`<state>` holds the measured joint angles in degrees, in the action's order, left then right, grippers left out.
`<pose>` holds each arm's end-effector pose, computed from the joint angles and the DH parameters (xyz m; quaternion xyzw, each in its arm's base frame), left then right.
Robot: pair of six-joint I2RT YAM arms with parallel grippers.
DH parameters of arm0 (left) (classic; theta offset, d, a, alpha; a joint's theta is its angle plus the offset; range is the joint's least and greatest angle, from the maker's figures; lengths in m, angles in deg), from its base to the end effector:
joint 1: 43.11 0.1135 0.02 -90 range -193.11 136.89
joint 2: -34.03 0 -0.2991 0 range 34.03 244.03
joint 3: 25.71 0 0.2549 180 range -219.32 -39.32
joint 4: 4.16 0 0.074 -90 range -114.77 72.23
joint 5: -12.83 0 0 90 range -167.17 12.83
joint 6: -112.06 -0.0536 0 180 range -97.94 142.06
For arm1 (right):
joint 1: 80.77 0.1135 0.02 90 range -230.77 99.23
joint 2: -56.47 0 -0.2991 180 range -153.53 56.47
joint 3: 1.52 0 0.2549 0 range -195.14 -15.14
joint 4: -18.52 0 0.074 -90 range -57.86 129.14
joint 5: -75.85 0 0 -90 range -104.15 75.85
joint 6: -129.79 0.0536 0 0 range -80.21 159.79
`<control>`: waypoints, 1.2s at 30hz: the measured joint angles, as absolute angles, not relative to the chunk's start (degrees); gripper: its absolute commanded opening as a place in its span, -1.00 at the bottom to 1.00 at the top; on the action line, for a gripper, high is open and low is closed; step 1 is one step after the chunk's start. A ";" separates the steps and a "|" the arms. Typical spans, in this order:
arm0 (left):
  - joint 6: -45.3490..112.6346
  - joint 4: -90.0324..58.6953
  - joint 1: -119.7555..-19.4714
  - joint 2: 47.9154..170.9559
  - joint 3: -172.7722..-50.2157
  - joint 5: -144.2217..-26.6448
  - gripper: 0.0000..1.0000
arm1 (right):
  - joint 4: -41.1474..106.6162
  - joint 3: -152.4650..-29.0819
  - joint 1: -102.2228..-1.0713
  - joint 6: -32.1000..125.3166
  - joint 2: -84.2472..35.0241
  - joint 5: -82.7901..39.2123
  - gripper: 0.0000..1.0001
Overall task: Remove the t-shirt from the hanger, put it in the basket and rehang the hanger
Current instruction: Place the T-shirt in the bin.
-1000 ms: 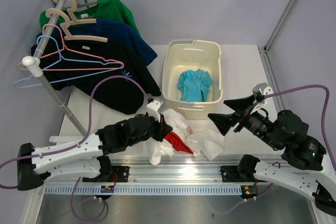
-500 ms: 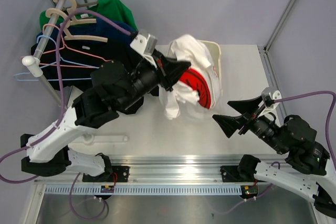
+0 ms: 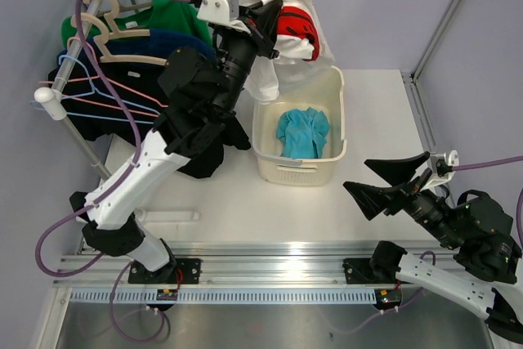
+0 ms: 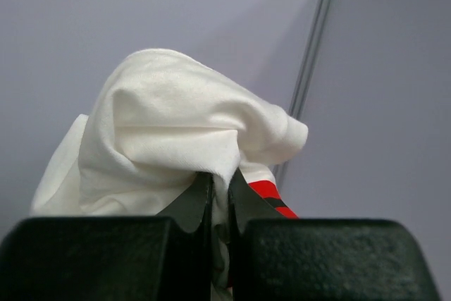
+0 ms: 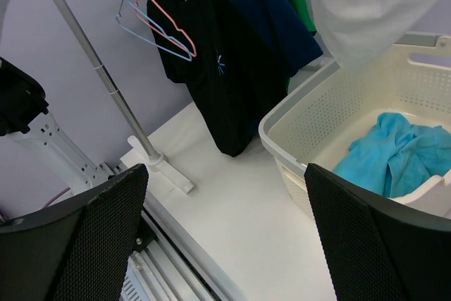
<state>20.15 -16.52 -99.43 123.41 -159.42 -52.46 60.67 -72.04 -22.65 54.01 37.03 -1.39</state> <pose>0.1868 -0.2399 0.6557 0.0671 0.5050 -0.2982 0.8072 0.0221 0.0131 0.4310 -0.1631 0.6306 0.3875 0.6524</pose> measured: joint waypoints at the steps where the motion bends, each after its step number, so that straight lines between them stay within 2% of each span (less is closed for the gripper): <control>1: 20.30 -14.72 -98.66 123.54 -157.56 -52.59 -1.00 | 60.63 -72.02 -22.65 54.08 37.25 -1.44 0.99; 6: 20.94 -9.08 -95.76 126.67 -147.59 -51.54 -1.00 | 60.39 -71.56 -22.65 54.38 38.21 -1.68 0.99; 13: 26.69 -8.97 -94.71 136.11 -132.73 -50.76 -1.00 | 60.41 -71.10 -22.65 54.75 38.38 -1.85 0.99; 17: 30.79 -8.97 -94.31 137.55 -123.92 -52.57 -1.00 | 60.39 -71.04 -22.65 54.84 38.38 -1.85 0.99; 25: 35.58 -8.65 -93.64 140.77 -123.22 -52.55 -1.00 | 60.39 -71.04 -22.65 54.82 38.43 -1.85 0.99; 32: 38.18 -11.47 -92.37 150.28 -125.91 -51.61 -0.99 | 60.37 -71.04 -22.65 54.84 38.47 -1.92 0.99; 34: 39.01 -13.30 -92.02 152.51 -126.76 -51.44 -0.88 | 60.37 -71.04 -22.65 54.84 38.47 -2.12 0.99; 36: 39.73 -15.38 -91.49 153.51 -127.31 -51.61 -0.29 | 60.37 -71.04 -22.65 54.84 38.47 -2.44 0.99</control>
